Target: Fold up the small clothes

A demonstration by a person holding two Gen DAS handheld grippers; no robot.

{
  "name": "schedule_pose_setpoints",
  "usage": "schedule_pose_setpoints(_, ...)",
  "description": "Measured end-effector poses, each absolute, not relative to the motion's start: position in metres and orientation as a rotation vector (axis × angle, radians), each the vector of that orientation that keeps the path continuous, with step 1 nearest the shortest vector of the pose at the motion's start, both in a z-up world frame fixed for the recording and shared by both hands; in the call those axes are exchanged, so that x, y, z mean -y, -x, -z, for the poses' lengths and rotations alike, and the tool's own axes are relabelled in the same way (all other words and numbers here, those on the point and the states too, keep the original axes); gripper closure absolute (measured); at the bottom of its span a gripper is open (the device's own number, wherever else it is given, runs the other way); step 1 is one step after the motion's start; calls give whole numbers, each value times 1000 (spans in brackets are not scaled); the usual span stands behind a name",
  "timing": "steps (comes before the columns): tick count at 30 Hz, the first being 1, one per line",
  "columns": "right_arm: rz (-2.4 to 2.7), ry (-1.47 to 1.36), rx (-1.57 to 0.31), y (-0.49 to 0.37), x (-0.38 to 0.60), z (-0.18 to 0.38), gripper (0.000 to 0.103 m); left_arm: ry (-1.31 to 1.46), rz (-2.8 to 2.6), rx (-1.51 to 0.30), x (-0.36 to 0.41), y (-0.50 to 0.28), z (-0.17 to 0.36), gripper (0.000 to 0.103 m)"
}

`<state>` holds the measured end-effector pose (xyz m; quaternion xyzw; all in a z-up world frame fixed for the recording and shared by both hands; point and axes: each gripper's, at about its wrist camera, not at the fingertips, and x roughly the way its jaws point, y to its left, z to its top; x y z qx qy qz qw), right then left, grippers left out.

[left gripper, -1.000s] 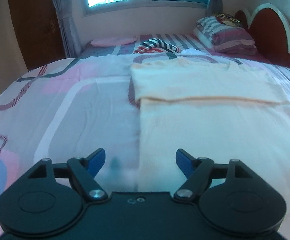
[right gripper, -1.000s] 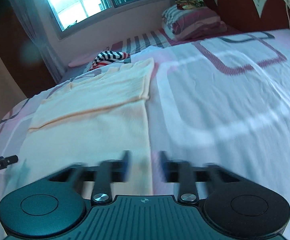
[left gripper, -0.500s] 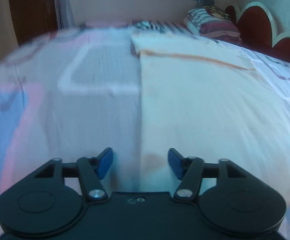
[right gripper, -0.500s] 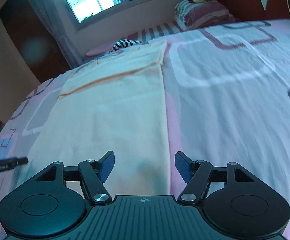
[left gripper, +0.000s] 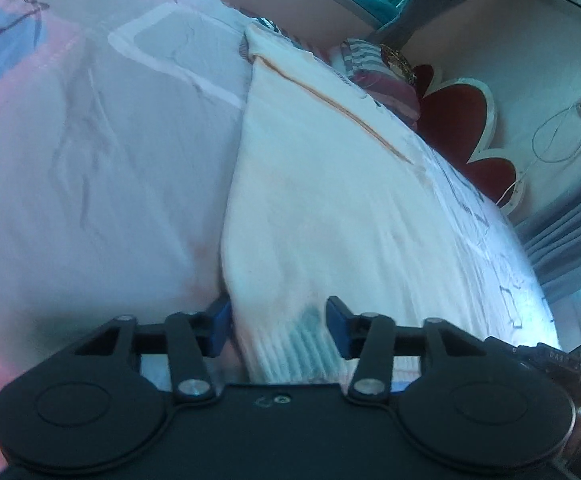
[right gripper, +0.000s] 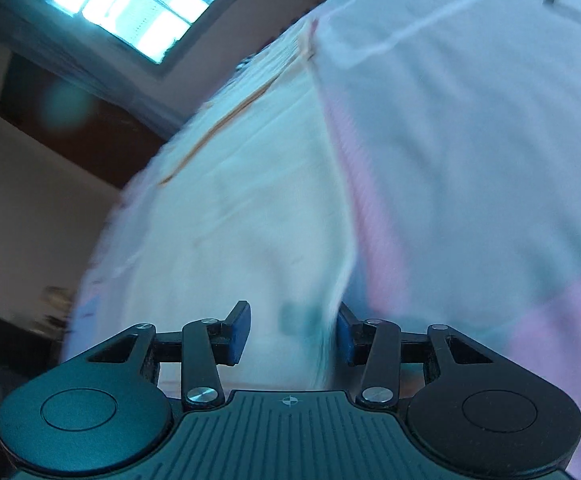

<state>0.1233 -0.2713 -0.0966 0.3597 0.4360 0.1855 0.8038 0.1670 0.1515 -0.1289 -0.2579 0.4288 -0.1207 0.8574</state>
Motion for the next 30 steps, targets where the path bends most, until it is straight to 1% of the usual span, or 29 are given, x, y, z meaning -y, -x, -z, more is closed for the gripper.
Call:
schedule_pose_setpoints(4, -382, -815, -895, -133, 274, 97, 58, 649, 263, -888, -159, -184, 138, 66)
schedule_pose_setpoints(5, -368, -822, -887, -135, 277, 97, 58, 660, 260, -888, -161, -187, 140, 69)
schedule_pose_setpoints(8, -369, -891, -884, -138, 288, 99, 58, 644, 277, -888, -159, -184, 140, 69)
schedule_pose_setpoints(9, -383, -899, -887, -137, 289, 99, 60, 632, 282, -892, -158, -181, 141, 69)
schedule_pose_setpoints(10, -402, -893, -890, -135, 289, 99, 73, 623, 288, -891, -157, -179, 141, 69)
schedule_pose_setpoints(11, -419, -887, -898, -134, 288, 99, 78, 622, 291, -891, -157, -178, 141, 69)
schedule_pose_setpoints(13, -432, -861, -902, -132, 285, 98, 80, 614, 291, -894, -156, -177, 139, 69)
schedule_pose_setpoints(14, -426, -854, -905, -134, 284, 98, 85, 605, 291, -894, -155, -181, 139, 69)
schedule_pose_setpoints(15, -423, -849, -912, -137, 282, 100, 90, 602, 288, -895, -155, -182, 139, 73)
schedule_pose_setpoints(16, -413, -831, -924, -138, 279, 101, 100, 593, 282, -896, -154, -184, 137, 81)
schedule_pose_setpoints(17, -406, -803, -931, -140, 277, 100, 100, 575, 289, -901, -153, -187, 136, 101)
schedule_pose_setpoints(19, -425, -781, -906, -139, 276, 93, 101, 569, 302, -867, -154, -184, 131, 101)
schedule_pose_setpoints(22, -460, -785, -810, -127, 283, 74, 101, 555, 315, -782, -157, -170, 120, 101)
schedule_pose_setpoints(24, -480, -802, -775, -119, 289, 75, 101, 536, 287, -805, -158, -166, 127, 101)
schedule_pose_setpoints(26, -440, -733, -852, -124, 281, 86, 101, 501, 240, -877, -156, -168, 141, 101)
schedule_pose_setpoints(28, -389, -734, -947, -130, 278, 104, 101, 569, 238, -860, -160, -167, 143, 101)
schedule_pose_setpoints(30, -401, -763, -916, -127, 279, 99, 101, 566, 232, -855, -158, -167, 139, 101)
